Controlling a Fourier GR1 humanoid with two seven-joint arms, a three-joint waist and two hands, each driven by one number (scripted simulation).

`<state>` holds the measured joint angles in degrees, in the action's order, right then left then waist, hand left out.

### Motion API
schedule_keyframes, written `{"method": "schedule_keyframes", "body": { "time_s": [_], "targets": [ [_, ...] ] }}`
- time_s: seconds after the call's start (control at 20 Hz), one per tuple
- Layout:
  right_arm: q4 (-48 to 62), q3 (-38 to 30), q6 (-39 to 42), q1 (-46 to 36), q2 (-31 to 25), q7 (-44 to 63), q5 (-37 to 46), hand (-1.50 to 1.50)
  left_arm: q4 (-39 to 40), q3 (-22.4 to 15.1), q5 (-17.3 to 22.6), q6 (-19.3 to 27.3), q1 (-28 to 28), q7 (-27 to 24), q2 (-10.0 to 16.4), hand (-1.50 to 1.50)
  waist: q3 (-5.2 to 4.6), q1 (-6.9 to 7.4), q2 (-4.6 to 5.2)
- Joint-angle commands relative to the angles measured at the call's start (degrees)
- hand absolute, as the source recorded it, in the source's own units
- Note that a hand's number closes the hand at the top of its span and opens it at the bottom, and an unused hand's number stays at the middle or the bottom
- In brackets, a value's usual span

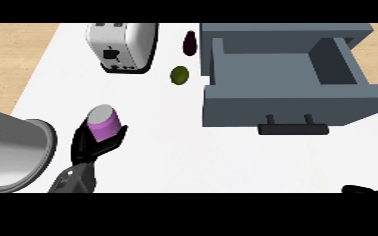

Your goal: Pick up the can, place it into the drawer and close the drawer

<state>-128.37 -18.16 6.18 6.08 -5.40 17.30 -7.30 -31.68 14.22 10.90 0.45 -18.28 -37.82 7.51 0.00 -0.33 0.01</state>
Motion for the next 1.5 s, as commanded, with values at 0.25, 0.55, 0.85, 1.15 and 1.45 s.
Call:
{"method": "schedule_keyframes", "body": {
  "time_s": [0.25,0.55,0.85,1.15,1.45],
  "targets": [
    [0.86,-1.29,0.59,-1.41,-0.96,-0.88,-0.34,-1.50,7.99,-1.26,-1.82,-2.08,-10.96,-0.68,0.65,1.50,-0.05,-0.54,0.18],
    [0.19,2.89,-0.01,1.63,2.63,-2.96,4.22,-1.50,7.05,-2.40,-1.56,-3.23,-15.39,1.91,-2.43,1.50,-0.01,-0.16,0.03],
    [2.25,0.66,-0.98,-3.82,-0.50,-0.75,3.49,-1.50,3.45,-4.45,-2.17,-0.81,-21.16,8.97,-4.87,1.50,0.00,0.09,0.01],
    [1.58,-0.71,1.18,2.13,1.19,-5.66,2.29,-1.50,-8.83,-9.62,-4.83,3.80,-21.67,17.25,-7.22,1.50,0.04,0.28,-0.22],
    [-0.19,-2.07,-0.56,-1.20,-1.13,0.24,1.83,-1.50,-23.69,-15.74,-1.58,8.79,-24.98,33.85,-7.49,1.50,0.04,0.62,-0.52]
  ]
}}
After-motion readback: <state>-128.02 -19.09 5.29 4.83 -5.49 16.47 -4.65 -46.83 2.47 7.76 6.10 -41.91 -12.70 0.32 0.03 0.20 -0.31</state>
